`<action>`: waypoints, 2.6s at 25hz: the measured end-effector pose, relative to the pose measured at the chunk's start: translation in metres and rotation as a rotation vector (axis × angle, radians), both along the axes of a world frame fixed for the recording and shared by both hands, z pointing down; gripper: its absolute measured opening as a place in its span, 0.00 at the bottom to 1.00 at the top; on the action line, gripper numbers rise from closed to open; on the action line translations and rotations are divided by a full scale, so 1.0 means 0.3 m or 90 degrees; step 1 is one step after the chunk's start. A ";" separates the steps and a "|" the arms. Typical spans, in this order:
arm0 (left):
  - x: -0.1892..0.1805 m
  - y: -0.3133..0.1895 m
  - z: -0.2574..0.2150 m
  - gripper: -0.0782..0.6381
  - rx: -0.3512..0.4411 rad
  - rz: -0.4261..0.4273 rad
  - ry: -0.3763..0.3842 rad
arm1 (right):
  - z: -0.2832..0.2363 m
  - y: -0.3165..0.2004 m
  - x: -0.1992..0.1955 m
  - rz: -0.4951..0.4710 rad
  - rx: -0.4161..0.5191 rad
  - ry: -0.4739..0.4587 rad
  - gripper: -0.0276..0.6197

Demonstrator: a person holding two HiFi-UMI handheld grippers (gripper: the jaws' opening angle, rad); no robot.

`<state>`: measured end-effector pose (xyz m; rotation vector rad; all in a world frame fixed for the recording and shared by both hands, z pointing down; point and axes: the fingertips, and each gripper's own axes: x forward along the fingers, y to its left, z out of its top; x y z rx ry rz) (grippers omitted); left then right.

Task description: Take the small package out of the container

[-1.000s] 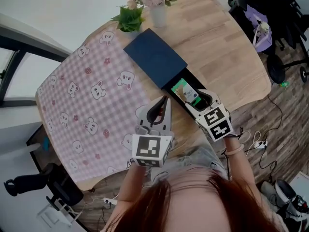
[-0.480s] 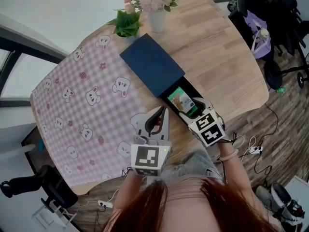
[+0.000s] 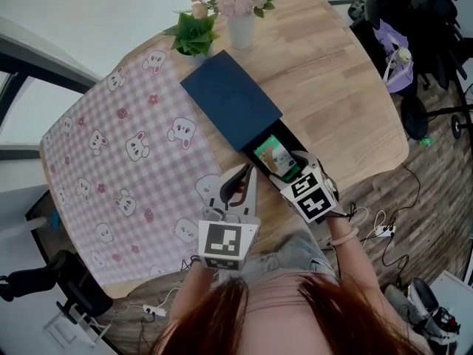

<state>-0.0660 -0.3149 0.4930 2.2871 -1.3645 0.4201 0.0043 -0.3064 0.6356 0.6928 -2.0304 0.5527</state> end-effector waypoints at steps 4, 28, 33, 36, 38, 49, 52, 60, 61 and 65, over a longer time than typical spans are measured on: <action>0.004 -0.016 -0.007 0.13 0.000 0.003 -0.006 | 0.016 -0.002 0.011 -0.001 -0.008 0.021 0.52; -0.004 -0.005 0.062 0.13 -0.022 0.007 0.006 | 0.064 -0.049 0.010 -0.011 0.028 0.071 0.62; 0.002 0.000 0.070 0.13 -0.031 0.009 0.007 | 0.068 -0.052 0.008 -0.018 0.043 0.088 0.62; 0.006 0.003 0.075 0.13 -0.032 0.011 0.007 | 0.074 -0.055 0.008 -0.022 0.056 0.095 0.62; 0.006 0.005 0.082 0.13 -0.032 0.012 0.006 | 0.078 -0.054 0.008 -0.021 0.058 0.093 0.61; 0.008 0.021 0.109 0.13 -0.036 0.004 0.002 | 0.068 -0.053 0.007 -0.026 0.096 0.088 0.55; 0.010 0.030 0.102 0.13 -0.038 0.001 0.008 | 0.064 -0.056 0.014 -0.023 0.104 0.090 0.55; 0.004 0.052 0.091 0.13 -0.032 -0.008 0.007 | 0.010 -0.060 0.021 -0.007 0.123 0.069 0.54; 0.005 0.057 0.090 0.13 -0.032 -0.009 0.008 | -0.001 -0.058 0.020 -0.005 0.126 0.066 0.54; 0.015 0.075 0.071 0.13 -0.024 -0.006 0.012 | -0.046 -0.048 0.029 0.014 0.139 0.051 0.54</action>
